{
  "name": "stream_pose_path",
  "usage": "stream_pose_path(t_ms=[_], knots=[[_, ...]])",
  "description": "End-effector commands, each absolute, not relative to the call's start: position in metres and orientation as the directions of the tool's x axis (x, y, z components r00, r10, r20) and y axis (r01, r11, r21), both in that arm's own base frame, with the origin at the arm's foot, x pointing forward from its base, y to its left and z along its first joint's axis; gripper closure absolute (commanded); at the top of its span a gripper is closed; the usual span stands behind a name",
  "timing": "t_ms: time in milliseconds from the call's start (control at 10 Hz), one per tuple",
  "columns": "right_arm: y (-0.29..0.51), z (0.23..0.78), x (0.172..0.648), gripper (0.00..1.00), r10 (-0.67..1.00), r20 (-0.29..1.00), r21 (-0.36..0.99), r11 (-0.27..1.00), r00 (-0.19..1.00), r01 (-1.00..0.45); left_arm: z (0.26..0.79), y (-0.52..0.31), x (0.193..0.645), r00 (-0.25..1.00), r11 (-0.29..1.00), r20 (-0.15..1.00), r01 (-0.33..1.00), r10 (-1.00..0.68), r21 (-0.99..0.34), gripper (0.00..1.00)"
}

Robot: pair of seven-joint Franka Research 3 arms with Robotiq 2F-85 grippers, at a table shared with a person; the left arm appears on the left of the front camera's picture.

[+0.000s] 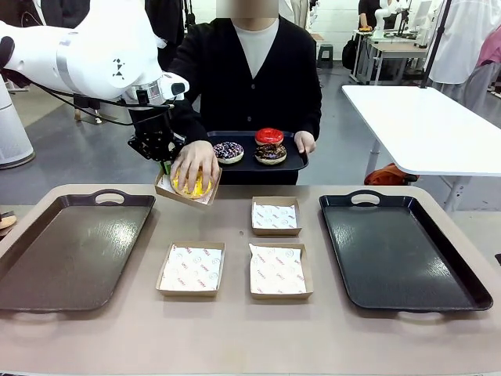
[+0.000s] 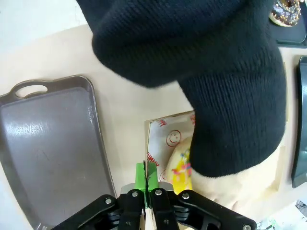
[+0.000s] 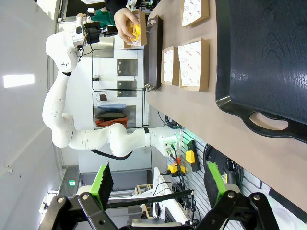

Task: Individually package the donuts and arrange them on the tray.
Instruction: Place the picked Paper togo box on the Handle tray while simultaneously picking up another Paper togo box from the table with the other hand.

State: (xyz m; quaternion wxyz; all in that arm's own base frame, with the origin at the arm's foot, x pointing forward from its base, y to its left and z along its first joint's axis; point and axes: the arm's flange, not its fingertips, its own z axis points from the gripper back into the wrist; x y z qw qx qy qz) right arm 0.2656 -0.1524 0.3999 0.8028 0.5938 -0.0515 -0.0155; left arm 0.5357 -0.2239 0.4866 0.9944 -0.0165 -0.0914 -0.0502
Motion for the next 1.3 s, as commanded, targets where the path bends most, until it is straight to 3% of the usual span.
stream_pose_path(t_ms=[0,1200], knots=[[-0.1520,0.3998,0.2662,0.00,-0.089,0.067,0.955,0.295,0.994,-0.038,0.4873,-0.2216,0.5366,0.977,0.994,0.185,0.107,-0.101,-0.023,1.00],[-0.1520,0.3998,0.2662,0.00,-0.089,0.067,0.955,0.295,0.994,-0.038,0.4873,-0.2216,0.5366,0.977,0.994,0.185,0.107,-0.101,-0.023,1.00]])
